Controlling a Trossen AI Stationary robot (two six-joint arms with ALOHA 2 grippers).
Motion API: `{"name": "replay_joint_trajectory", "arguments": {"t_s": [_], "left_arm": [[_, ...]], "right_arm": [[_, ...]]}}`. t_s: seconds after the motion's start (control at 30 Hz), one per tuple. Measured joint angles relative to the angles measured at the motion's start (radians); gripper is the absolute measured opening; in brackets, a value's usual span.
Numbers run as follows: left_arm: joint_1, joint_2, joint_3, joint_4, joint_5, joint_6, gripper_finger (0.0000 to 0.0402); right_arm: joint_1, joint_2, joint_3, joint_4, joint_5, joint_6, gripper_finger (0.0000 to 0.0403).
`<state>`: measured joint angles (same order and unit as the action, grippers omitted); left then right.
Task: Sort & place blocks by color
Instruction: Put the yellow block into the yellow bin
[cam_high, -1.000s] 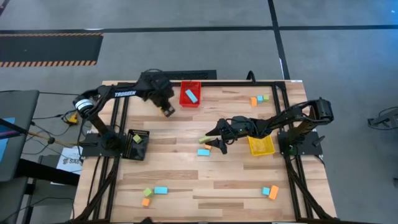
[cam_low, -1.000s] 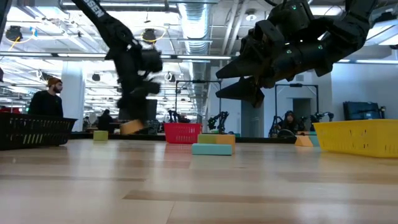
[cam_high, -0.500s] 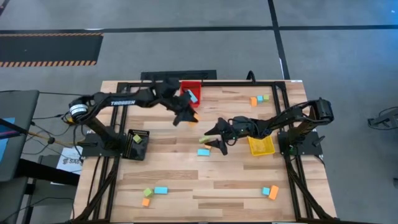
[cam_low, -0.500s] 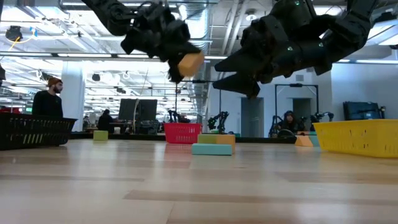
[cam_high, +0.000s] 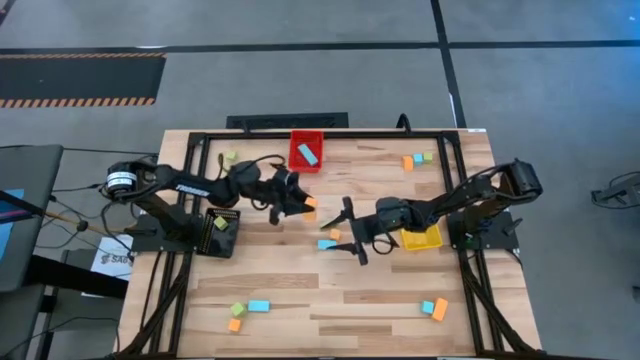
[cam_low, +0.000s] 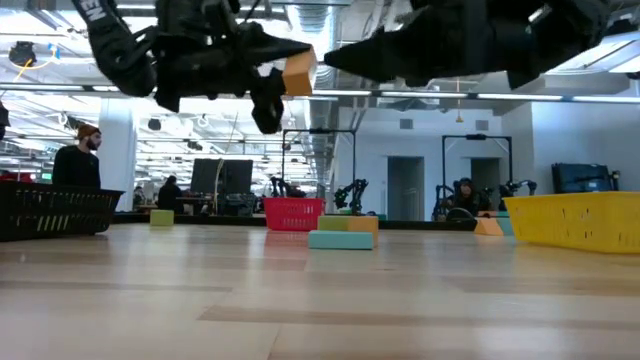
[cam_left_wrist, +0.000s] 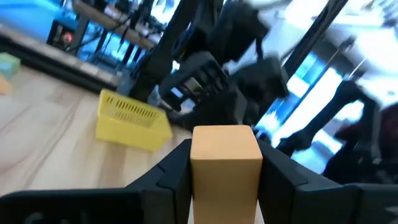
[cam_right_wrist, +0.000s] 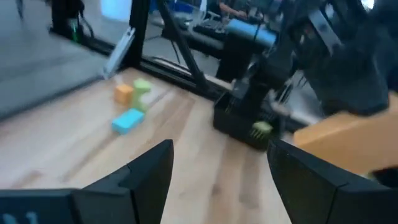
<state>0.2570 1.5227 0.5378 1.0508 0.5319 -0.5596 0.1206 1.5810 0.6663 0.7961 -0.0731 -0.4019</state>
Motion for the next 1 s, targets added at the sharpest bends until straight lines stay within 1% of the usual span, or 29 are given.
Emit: {"name": "replay_joint_trajectory", "arguments": {"t_s": [0.07, 0.13, 0.23, 0.3, 0.43, 0.63, 0.8, 1.0], "left_arm": [[-0.006, 0.000, -0.020, 0.059, -0.016, -0.024, 0.0110], [-0.008, 0.000, -0.030, 0.060, -0.021, -0.030, 0.0110], [-0.015, 0.000, -0.032, 0.059, -0.030, -0.029, 0.0113], [-0.024, 0.000, -0.032, 0.058, -0.051, -0.026, 0.0114], [-0.036, 0.000, -0.031, 0.065, -0.058, -0.007, 0.0113], [-0.035, 0.000, -0.031, 0.040, -0.058, -0.001, 0.0113], [-0.035, 0.000, -0.031, 0.020, -0.058, 0.021, 0.0113], [-0.035, 0.000, -0.031, 0.010, -0.073, 0.036, 0.0113]], "right_arm": [[0.026, 0.001, 0.014, -0.009, 0.063, -0.127, 0.0282], [0.052, 0.001, 0.032, -0.009, 0.141, -0.238, 0.0282], [0.080, 0.001, 0.060, -0.036, 0.256, -0.323, 0.0282], [0.083, 0.001, 0.085, -0.071, 0.309, -0.329, 0.0282], [0.068, 0.002, 0.147, -0.178, 0.356, -0.340, 0.0282], [0.060, 0.002, 0.199, -0.272, 0.382, -0.366, 0.0282], [0.077, 0.002, 0.242, -0.363, 0.475, -0.401, 0.0282], [0.082, 0.002, 0.292, -0.483, 0.554, -0.408, 0.0287]]}}
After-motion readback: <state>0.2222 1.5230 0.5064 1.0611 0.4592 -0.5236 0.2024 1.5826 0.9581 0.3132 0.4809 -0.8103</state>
